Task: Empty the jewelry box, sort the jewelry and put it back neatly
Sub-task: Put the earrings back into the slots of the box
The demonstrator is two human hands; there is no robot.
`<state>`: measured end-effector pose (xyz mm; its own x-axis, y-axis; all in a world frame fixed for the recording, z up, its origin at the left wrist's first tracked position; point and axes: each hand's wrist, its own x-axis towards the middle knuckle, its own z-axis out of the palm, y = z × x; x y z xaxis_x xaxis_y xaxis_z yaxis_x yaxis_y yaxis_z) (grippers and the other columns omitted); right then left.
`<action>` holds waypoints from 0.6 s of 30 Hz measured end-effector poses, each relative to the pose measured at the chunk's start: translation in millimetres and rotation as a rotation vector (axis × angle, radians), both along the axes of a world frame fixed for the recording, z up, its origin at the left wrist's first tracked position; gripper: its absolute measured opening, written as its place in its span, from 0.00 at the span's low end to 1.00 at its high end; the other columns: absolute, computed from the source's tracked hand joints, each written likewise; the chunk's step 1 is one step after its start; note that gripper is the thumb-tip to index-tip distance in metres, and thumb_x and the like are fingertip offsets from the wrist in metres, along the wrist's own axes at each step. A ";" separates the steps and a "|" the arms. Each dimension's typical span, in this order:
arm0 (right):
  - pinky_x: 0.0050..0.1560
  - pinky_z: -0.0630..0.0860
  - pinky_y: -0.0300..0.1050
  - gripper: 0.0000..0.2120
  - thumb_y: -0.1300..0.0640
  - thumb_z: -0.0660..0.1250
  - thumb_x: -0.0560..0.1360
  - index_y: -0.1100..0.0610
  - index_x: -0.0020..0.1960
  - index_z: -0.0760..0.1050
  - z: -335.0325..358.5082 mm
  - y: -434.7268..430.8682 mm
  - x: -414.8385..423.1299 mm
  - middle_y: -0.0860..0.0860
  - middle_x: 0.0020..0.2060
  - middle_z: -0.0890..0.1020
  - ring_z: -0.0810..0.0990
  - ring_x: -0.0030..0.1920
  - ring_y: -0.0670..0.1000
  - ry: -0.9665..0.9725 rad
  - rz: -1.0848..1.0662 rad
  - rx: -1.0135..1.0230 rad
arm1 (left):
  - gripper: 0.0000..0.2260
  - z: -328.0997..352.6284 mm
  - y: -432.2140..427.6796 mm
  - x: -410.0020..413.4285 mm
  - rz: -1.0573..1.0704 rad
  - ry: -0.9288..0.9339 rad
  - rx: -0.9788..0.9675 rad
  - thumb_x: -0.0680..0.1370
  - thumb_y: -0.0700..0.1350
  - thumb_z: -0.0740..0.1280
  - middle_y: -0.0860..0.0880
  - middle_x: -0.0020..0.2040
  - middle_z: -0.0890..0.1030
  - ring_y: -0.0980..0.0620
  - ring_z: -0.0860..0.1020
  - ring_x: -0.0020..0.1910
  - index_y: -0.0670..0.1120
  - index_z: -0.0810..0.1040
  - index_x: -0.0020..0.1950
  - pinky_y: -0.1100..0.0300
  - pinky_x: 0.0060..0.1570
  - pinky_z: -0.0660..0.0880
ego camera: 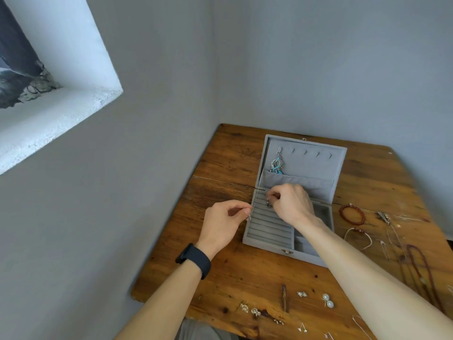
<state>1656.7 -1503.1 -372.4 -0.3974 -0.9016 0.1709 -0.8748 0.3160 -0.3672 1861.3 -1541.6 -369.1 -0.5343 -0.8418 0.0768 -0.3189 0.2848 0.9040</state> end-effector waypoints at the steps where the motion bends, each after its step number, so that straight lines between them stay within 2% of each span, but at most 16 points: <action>1: 0.52 0.80 0.49 0.09 0.53 0.67 0.79 0.50 0.56 0.84 0.0 3.7 -2.2 0.51 0.52 0.85 0.81 0.54 0.53 -0.016 -0.002 -0.026 | 0.06 0.6 -1.1 -3.4 -0.007 -0.011 -0.011 0.79 0.47 0.71 0.63 0.48 0.84 0.71 0.78 0.51 0.55 0.86 0.53 0.79 0.50 0.69; 4: 0.45 0.74 0.43 0.09 0.52 0.66 0.79 0.50 0.55 0.83 -1.0 26.9 -11.0 0.48 0.49 0.83 0.79 0.50 0.50 -0.093 -0.044 -0.155 | 0.06 1.4 -7.3 -14.1 -0.020 -0.064 -0.064 0.78 0.48 0.71 0.65 0.47 0.82 0.72 0.76 0.52 0.57 0.85 0.52 0.79 0.50 0.68; 6: 0.44 0.70 0.41 0.08 0.51 0.67 0.78 0.49 0.53 0.83 -5.1 51.9 -15.6 0.46 0.47 0.82 0.78 0.49 0.49 -0.097 -0.069 -0.198 | 0.06 0.9 -12.4 -22.9 -0.027 -0.121 -0.101 0.78 0.49 0.71 0.62 0.50 0.81 0.68 0.75 0.52 0.59 0.85 0.52 0.77 0.49 0.69; 9: 0.48 0.73 0.46 0.08 0.54 0.70 0.75 0.53 0.53 0.83 -15.4 91.2 -22.6 0.49 0.49 0.83 0.76 0.50 0.54 -0.014 -0.132 -0.215 | 0.05 -0.2 -18.7 -38.5 -0.034 -0.207 -0.121 0.77 0.50 0.72 0.55 0.54 0.78 0.61 0.75 0.52 0.59 0.85 0.51 0.69 0.53 0.71; 11: 0.48 0.76 0.50 0.10 0.55 0.72 0.74 0.55 0.54 0.83 -24.0 112.7 -24.7 0.51 0.51 0.82 0.75 0.51 0.55 0.061 -0.151 -0.182 | 0.05 -1.7 -21.8 -48.2 -0.035 -0.259 -0.152 0.77 0.49 0.72 0.53 0.57 0.76 0.59 0.72 0.57 0.57 0.85 0.52 0.64 0.58 0.69; 14: 0.50 0.77 0.52 0.12 0.53 0.73 0.73 0.54 0.56 0.82 -34.6 132.0 -26.2 0.52 0.56 0.80 0.74 0.58 0.56 0.113 -0.152 -0.126 | 0.06 -4.1 -24.7 -60.1 -0.024 -0.313 -0.163 0.78 0.47 0.71 0.52 0.60 0.73 0.58 0.68 0.61 0.55 0.85 0.53 0.64 0.59 0.64; 18: 0.52 0.77 0.53 0.13 0.50 0.70 0.75 0.54 0.57 0.81 -40.4 137.9 -26.2 0.53 0.60 0.77 0.72 0.61 0.56 0.105 -0.156 -0.121 | 0.05 -8.9 -25.7 -71.4 0.006 -0.348 -0.165 0.78 0.47 0.71 0.49 0.58 0.75 0.54 0.73 0.60 0.53 0.85 0.53 0.63 0.55 0.67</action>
<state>1630.5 -1365.2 -412.8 -0.5046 -0.8012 0.3216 -0.8543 0.4094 -0.3203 1789.9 -1567.3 -378.0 -0.5477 -0.8363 0.0265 -0.6006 0.4150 0.6834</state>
